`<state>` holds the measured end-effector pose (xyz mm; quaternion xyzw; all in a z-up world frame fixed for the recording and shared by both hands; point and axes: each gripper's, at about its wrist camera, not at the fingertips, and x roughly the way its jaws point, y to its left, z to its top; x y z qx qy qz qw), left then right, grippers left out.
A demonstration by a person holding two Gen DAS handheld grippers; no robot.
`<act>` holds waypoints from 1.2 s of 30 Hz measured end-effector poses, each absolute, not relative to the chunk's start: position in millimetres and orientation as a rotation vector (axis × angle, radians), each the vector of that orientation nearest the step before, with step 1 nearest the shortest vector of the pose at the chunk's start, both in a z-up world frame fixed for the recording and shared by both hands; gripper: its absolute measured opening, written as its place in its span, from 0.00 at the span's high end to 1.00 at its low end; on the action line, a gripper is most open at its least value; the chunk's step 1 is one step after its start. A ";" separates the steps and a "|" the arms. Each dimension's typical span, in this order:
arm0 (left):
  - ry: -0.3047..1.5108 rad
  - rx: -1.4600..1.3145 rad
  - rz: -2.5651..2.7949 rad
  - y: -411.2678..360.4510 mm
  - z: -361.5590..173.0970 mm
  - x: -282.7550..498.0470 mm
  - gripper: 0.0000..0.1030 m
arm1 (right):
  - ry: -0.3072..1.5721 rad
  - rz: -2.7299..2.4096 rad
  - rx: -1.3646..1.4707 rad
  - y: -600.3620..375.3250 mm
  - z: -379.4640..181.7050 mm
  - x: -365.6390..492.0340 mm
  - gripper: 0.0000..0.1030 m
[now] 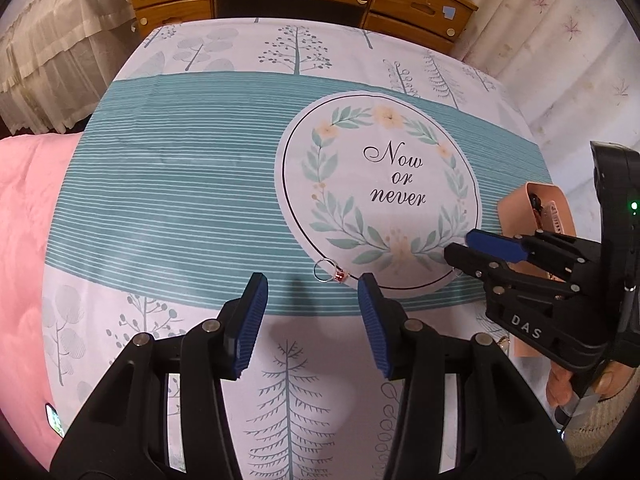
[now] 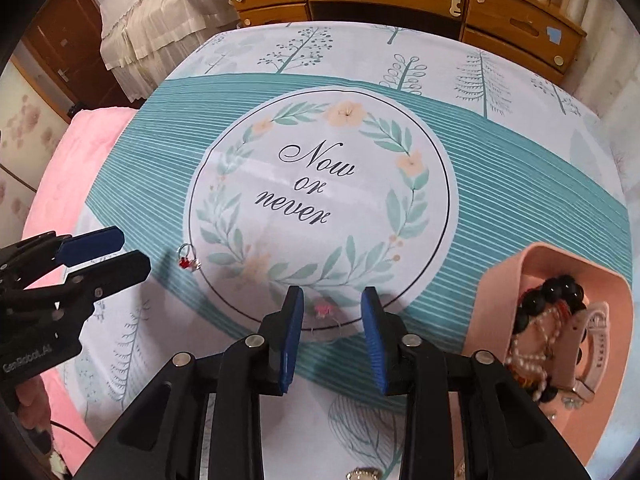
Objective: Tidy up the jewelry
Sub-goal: 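Lower the left gripper onto the small red-stone ring and close it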
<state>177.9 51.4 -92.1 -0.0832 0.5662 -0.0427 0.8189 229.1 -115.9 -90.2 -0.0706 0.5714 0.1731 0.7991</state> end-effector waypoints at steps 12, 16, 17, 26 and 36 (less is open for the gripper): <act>1.229 -0.180 -0.100 40.2 -99.3 185.8 0.69 | 1.211 0.356 -0.170 -112.0 -87.8 219.5 0.90; 1.253 -0.149 -0.094 28.2 -108.3 192.2 0.79 | 1.195 0.379 -0.121 -121.6 -75.9 209.4 0.90; 1.257 -0.139 -0.091 24.8 -109.8 193.8 0.81 | 1.192 0.383 -0.116 -123.5 -73.7 207.3 0.90; 1.269 -0.058 -0.077 6.4 -114.4 201.7 0.90 | 1.181 0.415 -0.076 -142.1 -62.7 183.5 0.90; 1.292 -0.026 -0.046 2.7 -116.6 203.0 0.91 | 1.165 0.453 -0.063 -143.8 -55.7 171.8 0.90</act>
